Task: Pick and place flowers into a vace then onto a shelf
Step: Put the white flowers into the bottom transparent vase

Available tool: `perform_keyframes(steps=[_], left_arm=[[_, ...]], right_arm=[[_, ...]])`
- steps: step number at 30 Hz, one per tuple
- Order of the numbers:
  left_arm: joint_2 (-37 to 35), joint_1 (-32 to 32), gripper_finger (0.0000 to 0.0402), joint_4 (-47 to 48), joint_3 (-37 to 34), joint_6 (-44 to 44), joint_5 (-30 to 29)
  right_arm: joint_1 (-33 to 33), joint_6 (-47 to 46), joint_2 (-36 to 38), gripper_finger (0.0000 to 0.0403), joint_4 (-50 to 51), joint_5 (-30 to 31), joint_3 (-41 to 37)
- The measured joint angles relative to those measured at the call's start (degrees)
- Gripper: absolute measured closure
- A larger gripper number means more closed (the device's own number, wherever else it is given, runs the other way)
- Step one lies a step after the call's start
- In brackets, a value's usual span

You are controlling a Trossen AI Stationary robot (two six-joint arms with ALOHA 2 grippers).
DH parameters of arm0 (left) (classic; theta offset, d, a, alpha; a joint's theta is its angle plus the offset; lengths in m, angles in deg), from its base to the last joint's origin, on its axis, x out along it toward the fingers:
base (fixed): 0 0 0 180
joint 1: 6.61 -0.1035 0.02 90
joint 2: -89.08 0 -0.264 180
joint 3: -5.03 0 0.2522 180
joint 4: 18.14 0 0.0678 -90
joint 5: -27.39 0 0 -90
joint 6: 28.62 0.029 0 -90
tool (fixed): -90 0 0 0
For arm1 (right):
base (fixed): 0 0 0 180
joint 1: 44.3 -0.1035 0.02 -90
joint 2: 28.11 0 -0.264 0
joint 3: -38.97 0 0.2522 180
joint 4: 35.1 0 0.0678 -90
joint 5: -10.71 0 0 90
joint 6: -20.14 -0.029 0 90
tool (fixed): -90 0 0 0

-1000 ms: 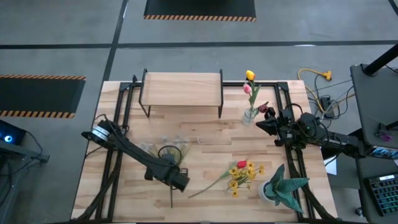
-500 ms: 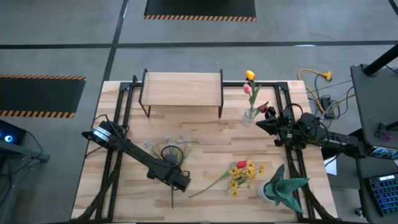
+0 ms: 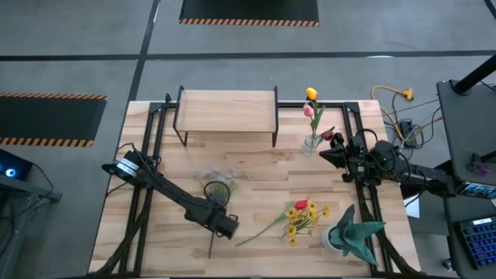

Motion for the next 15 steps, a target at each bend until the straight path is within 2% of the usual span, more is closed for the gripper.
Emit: perform_keyframes(steps=[3, 7, 10, 15], left_arm=[[-2.11, 0.03, 0.04, 1.29, 0.42, 2.15, 1.24], [-7.58, 0.09, 0.0401, 0.96, 0.49, 2.94, 0.11], [-10.52, 0.07, 0.0401, 1.01, 0.27, 4.15, -4.05], [-15.56, -0.79, 0.0401, -3.38, 0.31, 11.11, -14.15]], right_arm=[[0.0, 0.0, -0.01, 0.0394, -0.01, -0.01, 0.0], [0.0, 0.0, -0.02, 0.0394, 0.0, -0.01, 0.0], [0.0, 0.01, -0.02, 0.0394, 0.02, -0.02, 0.0], [0.0, 0.08, -0.04, 0.0394, 0.0, 0.0, 0.0]])
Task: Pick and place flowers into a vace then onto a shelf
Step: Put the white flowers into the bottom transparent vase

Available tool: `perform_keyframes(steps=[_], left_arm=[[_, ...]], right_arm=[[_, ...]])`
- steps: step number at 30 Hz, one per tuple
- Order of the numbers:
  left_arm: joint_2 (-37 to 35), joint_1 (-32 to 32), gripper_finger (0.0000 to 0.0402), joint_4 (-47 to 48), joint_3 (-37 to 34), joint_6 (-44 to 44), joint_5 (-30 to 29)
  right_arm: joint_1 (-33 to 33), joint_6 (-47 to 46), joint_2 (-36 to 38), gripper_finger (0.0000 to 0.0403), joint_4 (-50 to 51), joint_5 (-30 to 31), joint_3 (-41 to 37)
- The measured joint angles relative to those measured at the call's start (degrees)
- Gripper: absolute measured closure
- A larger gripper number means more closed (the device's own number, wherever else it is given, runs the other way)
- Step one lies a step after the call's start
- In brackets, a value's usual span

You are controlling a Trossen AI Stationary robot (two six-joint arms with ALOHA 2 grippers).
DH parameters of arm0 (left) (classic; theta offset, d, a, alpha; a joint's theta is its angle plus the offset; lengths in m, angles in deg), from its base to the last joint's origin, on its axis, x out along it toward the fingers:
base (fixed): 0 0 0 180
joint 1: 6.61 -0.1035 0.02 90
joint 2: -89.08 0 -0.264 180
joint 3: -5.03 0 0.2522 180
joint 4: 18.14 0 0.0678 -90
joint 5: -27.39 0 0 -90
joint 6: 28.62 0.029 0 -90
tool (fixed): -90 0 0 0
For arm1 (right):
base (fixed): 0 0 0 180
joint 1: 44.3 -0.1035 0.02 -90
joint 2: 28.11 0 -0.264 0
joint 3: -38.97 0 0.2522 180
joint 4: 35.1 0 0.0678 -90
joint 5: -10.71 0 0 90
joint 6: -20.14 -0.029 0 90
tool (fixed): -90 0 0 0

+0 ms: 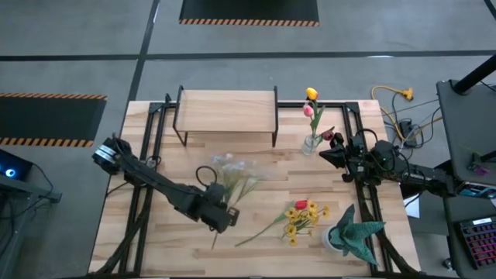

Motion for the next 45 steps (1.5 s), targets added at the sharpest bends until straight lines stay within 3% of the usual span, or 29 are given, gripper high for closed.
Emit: perform_keyframes(steps=[8, 11, 15, 19, 23, 31, 45], left_arm=[[-6.38, -0.26, 0.0401, -7.33, 0.33, 8.19, -18.94], [-7.76, -0.25, 0.0401, -15.36, 0.31, 18.08, -24.1], [-7.48, -0.44, 0.0401, -33.41, 0.28, 37.33, -27.59], [-6.27, -0.48, 0.0401, -53.04, -0.33, 57.19, -27.75], [-4.76, -0.51, 0.0401, -65.05, -1.26, 67.27, -26.05], [2.0, -0.83, 0.0402, -79.43, -1.55, 78.37, -16.79], [9.86, -1.27, 0.0402, -94.01, -1.55, 83.8, -13.32]], right_arm=[[0.0, -0.04, 0.0, 0.0394, 0.01, 0.0, 0.0], [0.0, -0.07, 0.0, 0.0394, 0.04, 0.0, 0.0], [0.0, -0.07, 0.0, 0.0394, 0.07, 0.02, 0.0], [0.0, -0.07, 0.0, 0.0394, 0.11, 0.02, 0.0], [0.0, -0.07, 0.0, 0.0394, 0.17, 0.02, 0.0], [0.0, -0.08, -0.02, 0.0394, 0.22, 0.02, 0.0], [0.0, -0.09, -0.02, 0.0394, 0.2, 0.02, 0.0]])
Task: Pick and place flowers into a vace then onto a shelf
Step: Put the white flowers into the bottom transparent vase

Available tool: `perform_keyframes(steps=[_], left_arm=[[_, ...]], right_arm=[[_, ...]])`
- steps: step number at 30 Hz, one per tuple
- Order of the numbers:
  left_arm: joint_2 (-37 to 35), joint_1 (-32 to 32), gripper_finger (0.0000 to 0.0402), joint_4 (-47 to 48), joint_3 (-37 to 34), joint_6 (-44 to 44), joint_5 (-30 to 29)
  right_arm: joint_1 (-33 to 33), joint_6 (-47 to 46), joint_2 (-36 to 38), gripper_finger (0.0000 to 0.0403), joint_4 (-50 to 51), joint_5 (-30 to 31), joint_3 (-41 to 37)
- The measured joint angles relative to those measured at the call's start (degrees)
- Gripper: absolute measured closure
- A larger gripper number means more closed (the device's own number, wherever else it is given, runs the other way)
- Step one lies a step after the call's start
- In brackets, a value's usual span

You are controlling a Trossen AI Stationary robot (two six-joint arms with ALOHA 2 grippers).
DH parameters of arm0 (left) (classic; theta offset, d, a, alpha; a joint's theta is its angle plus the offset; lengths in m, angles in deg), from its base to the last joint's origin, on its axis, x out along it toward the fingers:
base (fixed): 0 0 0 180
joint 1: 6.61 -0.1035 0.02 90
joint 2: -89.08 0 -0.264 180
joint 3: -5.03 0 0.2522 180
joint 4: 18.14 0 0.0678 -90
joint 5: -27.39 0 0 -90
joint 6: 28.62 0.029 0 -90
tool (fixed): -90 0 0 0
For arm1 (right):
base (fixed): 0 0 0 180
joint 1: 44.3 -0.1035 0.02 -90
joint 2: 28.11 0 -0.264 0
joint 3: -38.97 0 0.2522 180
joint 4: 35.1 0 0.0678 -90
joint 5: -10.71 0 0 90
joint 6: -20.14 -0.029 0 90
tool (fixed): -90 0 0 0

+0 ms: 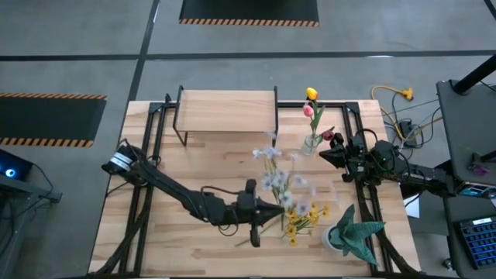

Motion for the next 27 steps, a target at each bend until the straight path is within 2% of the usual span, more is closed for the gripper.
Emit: perform_keyframes(steps=[10, 27], left_arm=[[3.03, -0.59, 0.0402, -1.49, 0.57, 1.05, 2.65], [3.14, -1.51, 0.0401, -2.11, 1.29, 2.9, 4.22]], right_arm=[[0.0, 0.0, 0.0, 0.0394, -0.01, 0.01, 0.0], [-0.01, -0.39, 0.0, 0.0394, -0.11, 0.02, 0.0]])
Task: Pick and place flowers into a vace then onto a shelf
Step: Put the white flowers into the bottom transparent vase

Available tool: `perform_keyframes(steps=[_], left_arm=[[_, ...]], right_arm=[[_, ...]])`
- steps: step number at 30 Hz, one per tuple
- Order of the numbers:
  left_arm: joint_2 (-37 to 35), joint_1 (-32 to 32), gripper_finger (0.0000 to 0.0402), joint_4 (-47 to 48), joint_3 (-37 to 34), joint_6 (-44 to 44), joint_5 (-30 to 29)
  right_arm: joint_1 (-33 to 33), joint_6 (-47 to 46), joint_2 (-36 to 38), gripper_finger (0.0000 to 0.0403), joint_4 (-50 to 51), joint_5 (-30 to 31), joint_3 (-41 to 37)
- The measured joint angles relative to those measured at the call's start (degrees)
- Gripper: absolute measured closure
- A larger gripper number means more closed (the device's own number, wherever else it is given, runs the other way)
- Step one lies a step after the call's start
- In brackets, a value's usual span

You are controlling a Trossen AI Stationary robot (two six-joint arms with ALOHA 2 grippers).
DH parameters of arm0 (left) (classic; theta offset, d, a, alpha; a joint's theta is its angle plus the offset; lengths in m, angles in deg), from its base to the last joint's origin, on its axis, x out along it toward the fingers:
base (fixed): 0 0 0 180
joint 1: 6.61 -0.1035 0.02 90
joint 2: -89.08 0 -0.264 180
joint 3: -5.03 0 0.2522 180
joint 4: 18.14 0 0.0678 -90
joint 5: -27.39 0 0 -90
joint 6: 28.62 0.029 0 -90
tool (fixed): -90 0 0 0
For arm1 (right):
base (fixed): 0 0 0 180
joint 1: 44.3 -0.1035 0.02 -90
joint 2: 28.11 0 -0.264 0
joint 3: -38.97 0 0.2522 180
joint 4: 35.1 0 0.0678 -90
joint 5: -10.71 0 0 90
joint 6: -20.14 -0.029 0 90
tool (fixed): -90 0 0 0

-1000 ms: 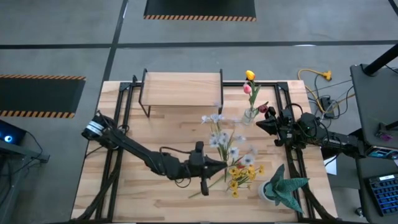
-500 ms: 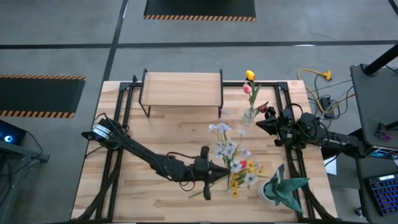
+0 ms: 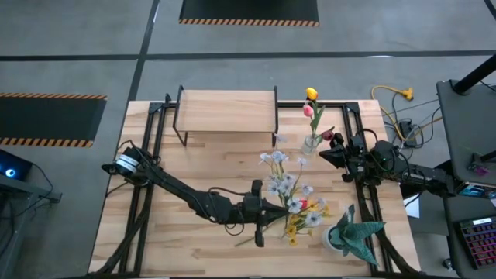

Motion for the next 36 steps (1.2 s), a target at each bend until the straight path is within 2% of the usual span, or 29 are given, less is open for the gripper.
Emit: perform_keyframes(steps=[17, 25, 36], left_arm=[[3.69, -0.31, 0.0401, -2.06, -0.19, -0.31, 0.03], [3.69, -0.31, 0.0401, -1.11, -1.85, 3.9, 4.12], [3.69, -1.9, 0.0401, 0.1, -4.66, 4.11, 8.39]], right_arm=[[-0.01, -0.03, -0.02, 0.0394, 0.07, 0.04, 0.02], [-0.01, -0.03, -0.02, 0.0394, 0.07, 0.02, 0.02], [-0.01, -0.03, -0.02, 0.0394, 0.09, -0.02, 0.02]])
